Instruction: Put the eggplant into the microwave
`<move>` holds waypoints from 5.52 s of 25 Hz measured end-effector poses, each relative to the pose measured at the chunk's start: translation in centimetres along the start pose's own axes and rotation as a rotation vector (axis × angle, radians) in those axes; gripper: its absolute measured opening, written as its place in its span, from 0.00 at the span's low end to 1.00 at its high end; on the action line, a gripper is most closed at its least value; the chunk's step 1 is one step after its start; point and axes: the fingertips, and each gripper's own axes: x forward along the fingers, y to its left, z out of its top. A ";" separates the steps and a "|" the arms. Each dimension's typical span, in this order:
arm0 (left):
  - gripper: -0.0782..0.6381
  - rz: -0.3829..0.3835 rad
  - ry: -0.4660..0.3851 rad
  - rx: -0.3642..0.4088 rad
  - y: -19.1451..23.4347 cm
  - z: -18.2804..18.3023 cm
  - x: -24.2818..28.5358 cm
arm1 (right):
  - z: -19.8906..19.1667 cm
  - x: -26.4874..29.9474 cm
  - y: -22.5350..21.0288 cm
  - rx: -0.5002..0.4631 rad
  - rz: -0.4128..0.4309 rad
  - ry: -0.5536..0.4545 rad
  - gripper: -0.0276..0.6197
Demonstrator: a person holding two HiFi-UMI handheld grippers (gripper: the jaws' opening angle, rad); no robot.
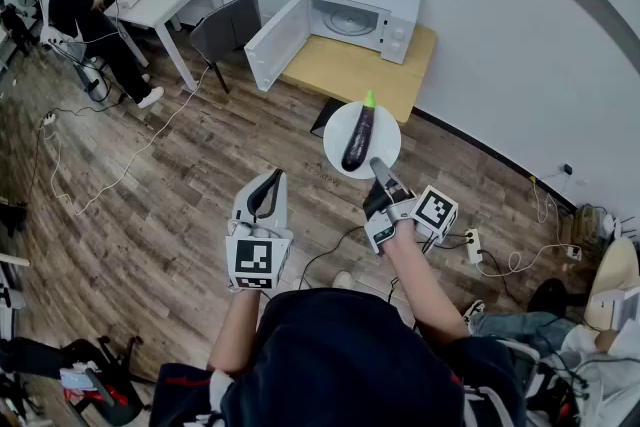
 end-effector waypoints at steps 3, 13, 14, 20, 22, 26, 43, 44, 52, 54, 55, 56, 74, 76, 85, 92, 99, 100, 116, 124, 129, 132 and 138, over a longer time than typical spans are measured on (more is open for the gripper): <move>0.13 0.004 0.004 0.002 -1.1 0.0 0.5 | 0.7 -0.4 -0.4 0.010 0.010 0.008 0.08; 0.13 0.029 0.021 0.004 -5.1 -0.2 1.2 | 2.7 -2.4 -2.8 0.069 0.011 0.033 0.08; 0.13 0.029 0.023 0.007 -5.5 -0.2 1.2 | 2.8 -2.6 -3.1 0.076 0.012 0.035 0.08; 0.13 0.032 0.038 0.010 -6.6 -0.8 1.3 | 3.0 -3.1 -4.7 0.123 -0.004 0.038 0.08; 0.13 0.034 0.042 0.009 -6.9 -0.8 1.7 | 3.2 -3.1 -5.2 0.140 -0.015 0.041 0.08; 0.13 0.030 0.046 0.018 -6.9 -0.8 2.5 | 3.9 -2.8 -5.8 0.167 -0.021 0.036 0.08; 0.13 -0.012 0.054 0.019 -3.4 -1.6 11.1 | 7.2 4.2 -9.4 0.269 -0.070 0.008 0.08; 0.13 -0.013 0.056 0.018 -2.9 -1.7 11.8 | 7.4 4.9 -9.5 0.271 -0.073 0.007 0.08; 0.13 -0.024 0.059 0.010 1.7 -1.4 17.1 | 9.2 11.1 -9.6 0.291 -0.092 0.002 0.08; 0.13 -0.027 0.061 0.007 2.9 -1.4 18.3 | 9.5 12.7 -9.6 0.292 -0.097 0.002 0.08; 0.13 -0.029 0.062 0.005 3.6 -1.4 19.0 | 9.7 13.6 -9.6 0.293 -0.100 0.002 0.08; 0.13 -0.031 0.063 0.004 4.2 -1.5 19.7 | 9.8 14.5 -9.6 0.295 -0.104 0.001 0.08; 0.13 -0.093 0.073 -0.013 14.6 -3.4 28.9 | 11.0 27.3 -9.7 0.302 -0.147 -0.037 0.08; 0.13 -0.103 0.082 -0.013 15.1 -3.7 29.7 | 11.0 27.9 -10.0 0.310 -0.154 -0.044 0.08; 0.13 -0.149 0.090 -0.009 15.2 -4.4 32.6 | 12.2 29.6 -11.2 0.320 -0.178 -0.063 0.08; 0.13 -0.142 0.094 0.004 15.5 -4.3 36.0 | 14.8 32.0 -11.9 0.325 -0.160 -0.061 0.08; 0.13 -0.128 0.101 0.015 14.8 -3.8 41.2 | 18.4 34.8 -14.0 0.342 -0.170 -0.032 0.08; 0.13 -0.126 0.104 0.018 14.7 -3.8 42.0 | 19.0 35.2 -14.3 0.345 -0.172 -0.027 0.08; 0.13 -0.074 0.165 0.003 12.8 -4.4 51.7 | 24.8 40.2 -19.7 0.368 -0.215 0.098 0.08; 0.13 -0.043 0.184 0.012 12.2 -4.4 53.2 | 25.0 41.2 -21.5 0.373 -0.238 0.165 0.08; 0.13 -0.045 0.204 0.013 12.2 -5.1 53.6 | 24.7 41.6 -22.3 0.373 -0.256 0.184 0.08; 0.13 -0.055 0.204 0.009 12.4 -5.2 54.0 | 24.7 42.1 -22.3 0.378 -0.248 0.178 0.08; 0.13 -0.123 0.209 0.009 13.4 -5.8 55.6 | 24.7 43.7 -22.5 0.385 -0.252 0.134 0.08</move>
